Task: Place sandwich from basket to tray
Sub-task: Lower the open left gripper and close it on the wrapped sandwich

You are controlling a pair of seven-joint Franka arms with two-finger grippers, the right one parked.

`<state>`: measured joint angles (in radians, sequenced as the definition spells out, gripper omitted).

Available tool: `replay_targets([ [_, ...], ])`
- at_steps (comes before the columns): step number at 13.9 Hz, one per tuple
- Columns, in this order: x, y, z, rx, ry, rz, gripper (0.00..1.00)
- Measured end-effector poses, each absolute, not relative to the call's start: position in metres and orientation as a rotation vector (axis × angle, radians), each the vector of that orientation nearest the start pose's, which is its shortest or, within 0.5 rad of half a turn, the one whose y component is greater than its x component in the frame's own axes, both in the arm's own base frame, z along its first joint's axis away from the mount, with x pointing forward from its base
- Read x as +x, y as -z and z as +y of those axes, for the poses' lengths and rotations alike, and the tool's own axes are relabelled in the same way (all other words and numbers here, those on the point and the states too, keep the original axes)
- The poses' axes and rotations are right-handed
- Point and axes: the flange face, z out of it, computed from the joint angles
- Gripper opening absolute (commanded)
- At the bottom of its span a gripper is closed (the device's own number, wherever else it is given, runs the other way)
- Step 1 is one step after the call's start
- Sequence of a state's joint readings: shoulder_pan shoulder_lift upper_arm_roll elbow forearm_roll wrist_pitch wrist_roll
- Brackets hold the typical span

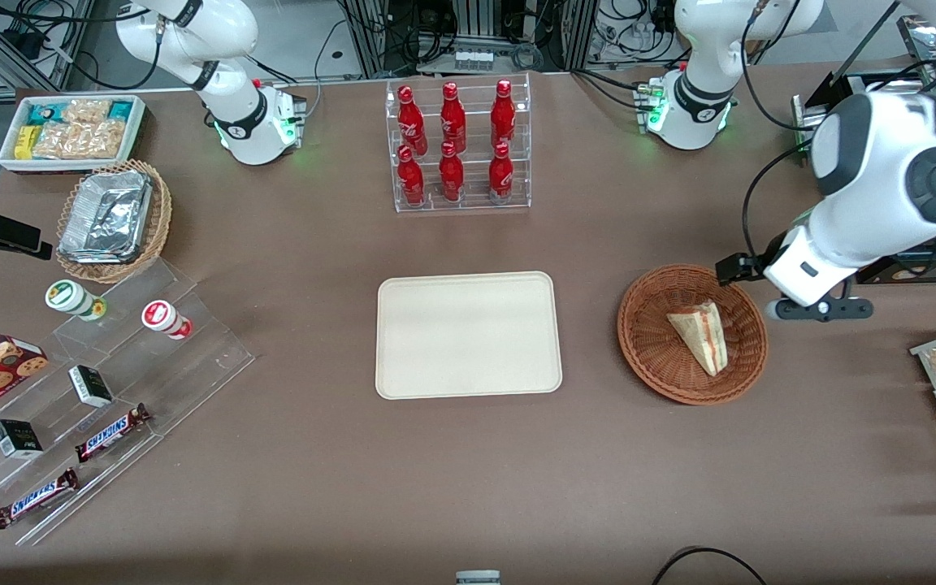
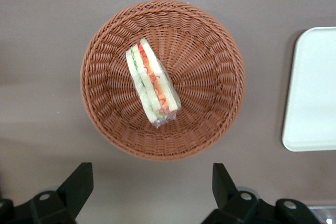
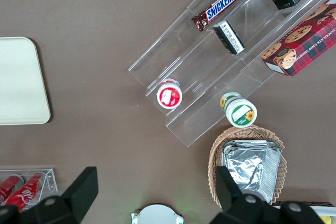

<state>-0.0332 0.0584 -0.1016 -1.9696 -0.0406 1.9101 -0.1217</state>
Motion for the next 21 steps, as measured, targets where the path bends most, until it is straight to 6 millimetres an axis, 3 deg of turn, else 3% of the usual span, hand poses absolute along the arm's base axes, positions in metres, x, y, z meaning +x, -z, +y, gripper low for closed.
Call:
replay_targets([
  [4,0.54,-0.379,-0.075,-3.173,-0.092,-0.02,1.0],
  [6,0.532,-0.358,-0.073,-3.171,-0.069,-0.11,1.0],
  [14,0.535,-0.33,-0.075,-3.053,0.092,-0.985,1.0],
  [17,0.533,-0.31,-0.075,-3.015,0.094,-1.113,1.0],
  [21,0.531,-0.288,-0.077,-2.996,0.035,-1.12,1.0],
])
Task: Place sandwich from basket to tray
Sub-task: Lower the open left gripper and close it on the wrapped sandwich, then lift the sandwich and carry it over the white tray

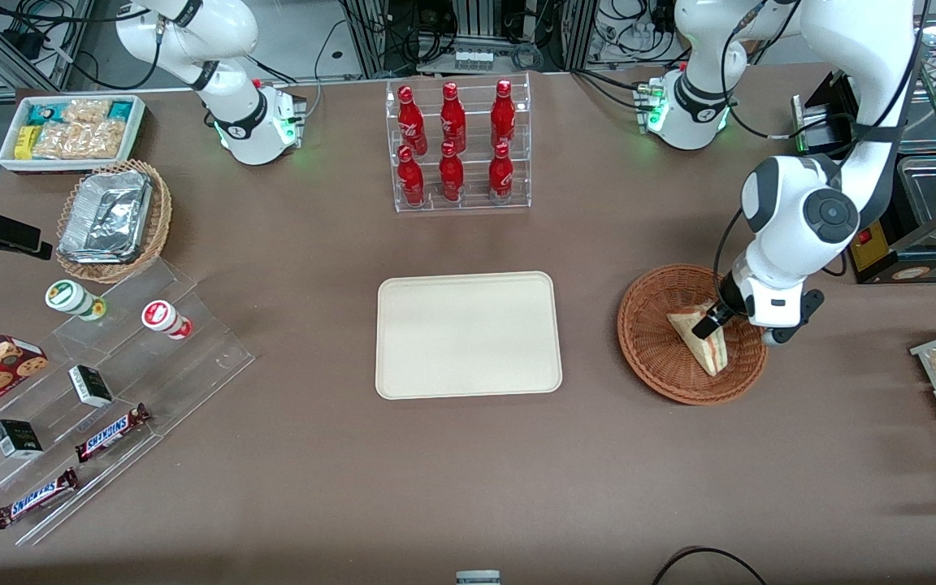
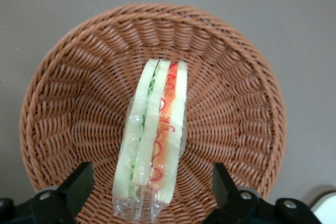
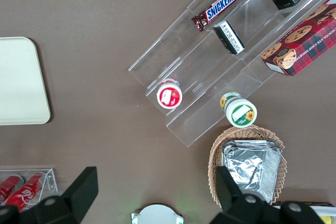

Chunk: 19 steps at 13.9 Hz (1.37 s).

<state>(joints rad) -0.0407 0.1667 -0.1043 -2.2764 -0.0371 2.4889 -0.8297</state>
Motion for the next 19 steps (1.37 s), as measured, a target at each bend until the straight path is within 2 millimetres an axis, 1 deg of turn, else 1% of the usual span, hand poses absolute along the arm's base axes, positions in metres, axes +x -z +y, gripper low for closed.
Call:
replay_targets([
  [1,0.53,-0.28,-0.081,-2.994,0.018,-1.098,1.0],
  [2,0.528,-0.268,-0.087,-2.991,-0.007,-1.056,1.0],
  [3,0.526,-0.259,-0.093,-2.99,-0.021,-1.029,0.89],
  [5,0.524,-0.247,-0.102,-2.993,-0.024,-0.99,0.54],
  [6,0.524,-0.245,-0.102,-2.992,-0.019,-0.971,0.46],
  [7,0.525,-0.245,-0.102,-2.99,-0.011,-0.951,0.34],
  [8,0.525,-0.246,-0.101,-2.988,-0.001,-0.932,0.14],
  [9,0.526,-0.246,-0.101,-2.986,0.004,-0.921,0.0],
  [13,0.526,-0.249,-0.101,-2.975,0.018,-0.851,0.0],
  [14,0.528,-0.253,-0.101,-2.962,0.006,-0.82,0.0],
  [15,0.533,-0.263,-0.102,-2.946,-0.021,-0.78,0.0],
  [16,0.541,-0.28,-0.107,-2.938,-0.055,-0.72,0.0],
  [17,0.55,-0.302,-0.115,-2.937,-0.076,-0.659,0.0],
  [18,0.559,-0.324,-0.129,-2.944,-0.078,-0.6,0.0],
  [19,0.565,-0.343,-0.147,-2.958,-0.06,-0.548,0.0],
])
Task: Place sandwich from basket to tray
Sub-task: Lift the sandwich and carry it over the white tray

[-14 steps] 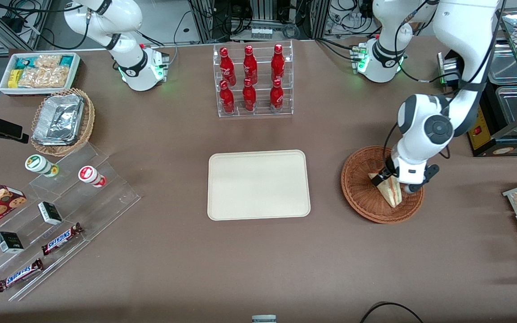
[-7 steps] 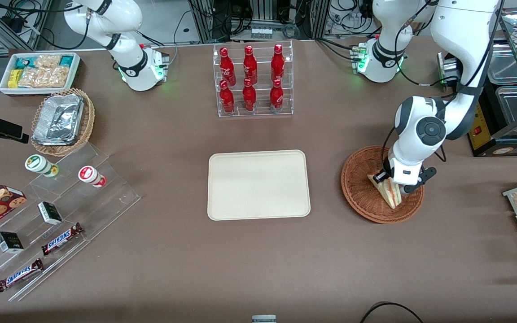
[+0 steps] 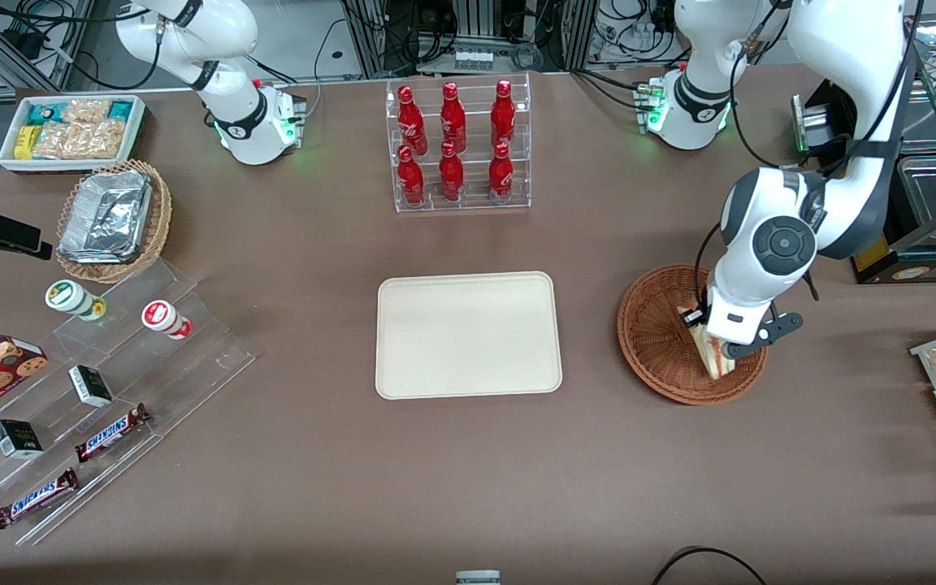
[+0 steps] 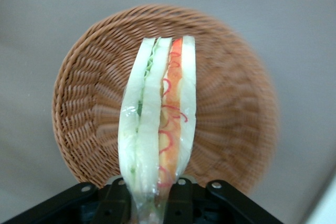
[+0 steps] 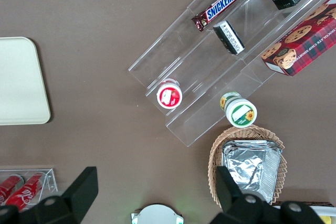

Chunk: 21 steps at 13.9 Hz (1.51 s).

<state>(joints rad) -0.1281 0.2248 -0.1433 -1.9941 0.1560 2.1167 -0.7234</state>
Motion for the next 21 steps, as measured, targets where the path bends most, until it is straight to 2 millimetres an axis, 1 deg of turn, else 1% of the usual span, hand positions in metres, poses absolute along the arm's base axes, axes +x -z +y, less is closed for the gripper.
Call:
replay_targets([
  [1,0.567,-0.354,-0.167,-2.976,-0.043,-0.506,0.0],
  [2,0.565,-0.36,-0.188,-3.001,-0.036,-0.47,0.0],
  [4,0.559,-0.361,-0.231,-3.057,-0.058,-0.401,0.0],
  [6,0.553,-0.356,-0.276,-3.105,-0.084,-0.309,0.0],
  [8,0.549,-0.349,-0.327,-3.146,-0.105,-0.246,0.0],
  [10,0.542,-0.336,-0.38,-3.168,-0.127,-0.243,0.0],
  [12,0.531,-0.314,-0.428,-3.178,-0.169,-0.246,0.0],
  [13,0.527,-0.302,-0.447,-3.184,-0.187,-0.249,0.0],
  [15,0.524,-0.286,-0.479,-3.201,-0.202,-0.284,0.0],
  [17,0.521,-0.276,-0.503,-3.2,-0.187,-0.325,0.0],
  [19,0.517,-0.268,-0.52,-3.18,-0.138,-0.373,0.0],
  [21,0.514,-0.262,-0.53,-3.155,-0.084,-0.421,0.0],
])
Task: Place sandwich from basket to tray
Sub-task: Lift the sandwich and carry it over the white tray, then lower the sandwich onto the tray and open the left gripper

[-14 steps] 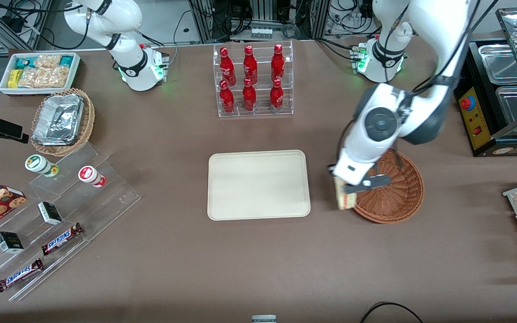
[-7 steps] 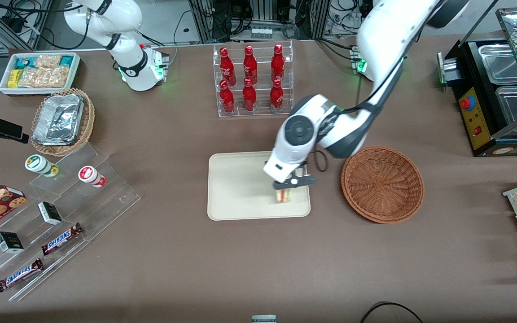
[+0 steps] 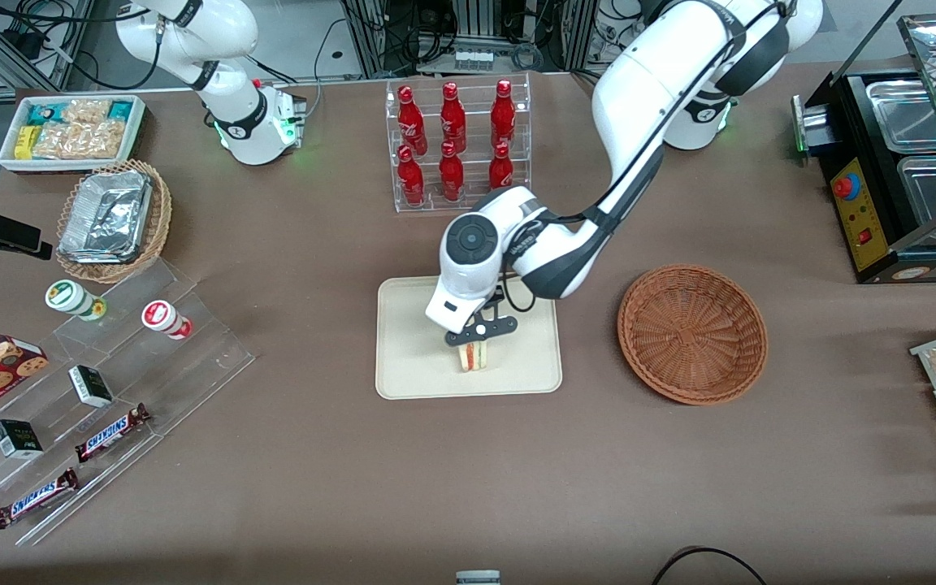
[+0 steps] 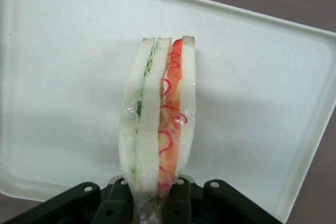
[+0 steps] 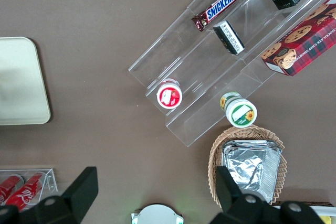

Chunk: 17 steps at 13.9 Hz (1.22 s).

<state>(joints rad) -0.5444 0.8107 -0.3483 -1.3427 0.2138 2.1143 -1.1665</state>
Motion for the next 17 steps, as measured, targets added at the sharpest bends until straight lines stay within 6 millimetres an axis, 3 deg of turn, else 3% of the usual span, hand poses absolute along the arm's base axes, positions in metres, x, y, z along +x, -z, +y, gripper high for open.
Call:
replay_targets([
  [8,0.495,-0.242,-0.552,-3.14,-0.053,-0.425,0.0],
  [9,0.493,-0.239,-0.554,-3.136,-0.052,-0.423,0.22],
  [10,0.492,-0.237,-0.555,-3.133,-0.053,-0.423,0.51],
  [11,0.491,-0.235,-0.555,-3.131,-0.056,-0.424,1.0],
  [14,0.492,-0.231,-0.553,-3.126,-0.056,-0.425,1.0],
  [17,0.499,-0.243,-0.555,-3.14,-0.024,-0.431,1.0],
])
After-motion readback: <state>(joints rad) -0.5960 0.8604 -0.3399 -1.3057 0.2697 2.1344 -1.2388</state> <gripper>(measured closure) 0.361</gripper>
